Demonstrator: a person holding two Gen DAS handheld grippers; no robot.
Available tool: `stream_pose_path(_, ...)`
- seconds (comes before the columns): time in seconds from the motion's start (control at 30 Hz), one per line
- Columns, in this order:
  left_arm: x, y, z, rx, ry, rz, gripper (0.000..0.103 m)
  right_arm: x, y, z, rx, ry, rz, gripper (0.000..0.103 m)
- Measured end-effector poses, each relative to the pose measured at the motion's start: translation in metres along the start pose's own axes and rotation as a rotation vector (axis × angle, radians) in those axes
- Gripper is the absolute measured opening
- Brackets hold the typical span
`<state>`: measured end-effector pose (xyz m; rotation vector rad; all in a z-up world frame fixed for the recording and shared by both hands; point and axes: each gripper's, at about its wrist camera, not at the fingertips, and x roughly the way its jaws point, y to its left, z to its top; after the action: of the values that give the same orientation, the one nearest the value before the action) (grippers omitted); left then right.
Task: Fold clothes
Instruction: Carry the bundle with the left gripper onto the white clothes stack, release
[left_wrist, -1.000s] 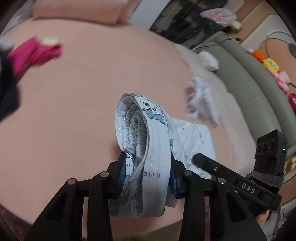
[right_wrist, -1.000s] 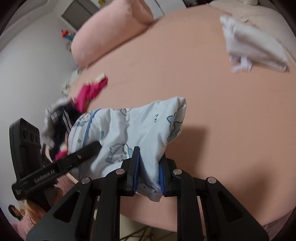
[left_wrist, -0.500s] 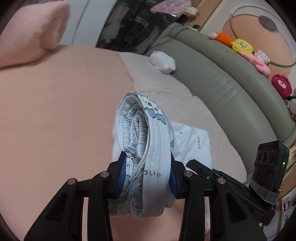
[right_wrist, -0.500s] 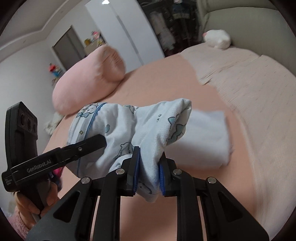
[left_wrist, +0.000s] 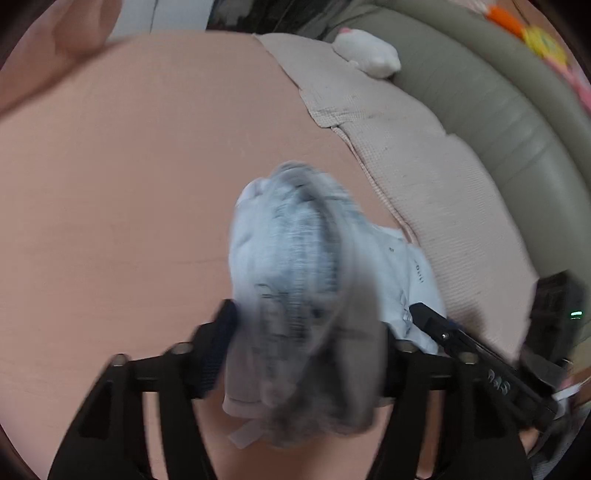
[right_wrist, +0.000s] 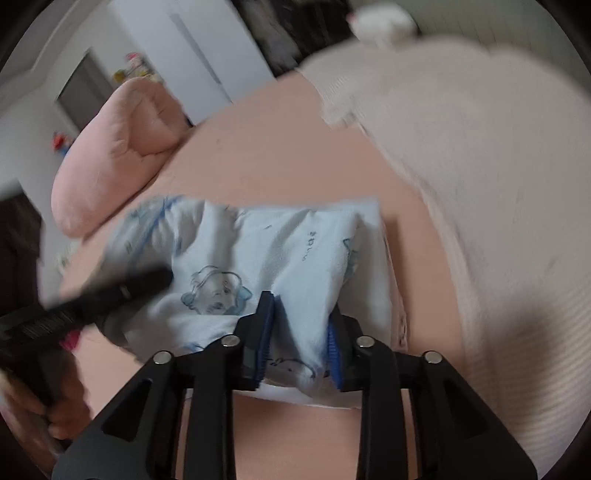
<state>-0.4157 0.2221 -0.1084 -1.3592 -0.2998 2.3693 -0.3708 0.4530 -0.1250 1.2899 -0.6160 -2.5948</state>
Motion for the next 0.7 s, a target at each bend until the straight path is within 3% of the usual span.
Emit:
stream_pose_path(0.1,-0.025,0.004,0.002,-0.016,-0.077,-0.036,0.069,-0.013,-0.007,0.003,0.058,-0.077,-0.002,0.031)
stream_pose_path(0.23,-0.063,-0.032,0.009,0.188,-0.291,0.023,0.057,-0.035,0.000,0.007,0.044,-0.182,-0.031,0.031)
stream_pose_path(0.3,-0.056,-0.053,0.010,0.295,-0.292,0.028,0.041,-0.034,0.007,0.006,0.021,-0.180,-0.037,0.032)
stream_pose_path(0.4,-0.026,-0.065,0.006,0.386,-0.213,0.083,0.024,-0.020,0.010,0.006,0.008,-0.122,-0.049,0.032)
stream_pose_path(0.5,-0.003,-0.043,0.003,0.367,-0.163,0.141,0.022,-0.007,0.009,0.006,0.020,-0.065,-0.054,0.036)
stream_pose_path(0.6,0.000,-0.013,0.001,0.258,-0.152,0.118,0.022,-0.001,0.003,0.004,0.039,-0.047,-0.020,0.041)
stream_pose_path(0.7,0.002,-0.007,-0.005,0.235,-0.175,0.110,0.022,0.003,0.004,0.002,0.042,-0.048,-0.007,0.041)
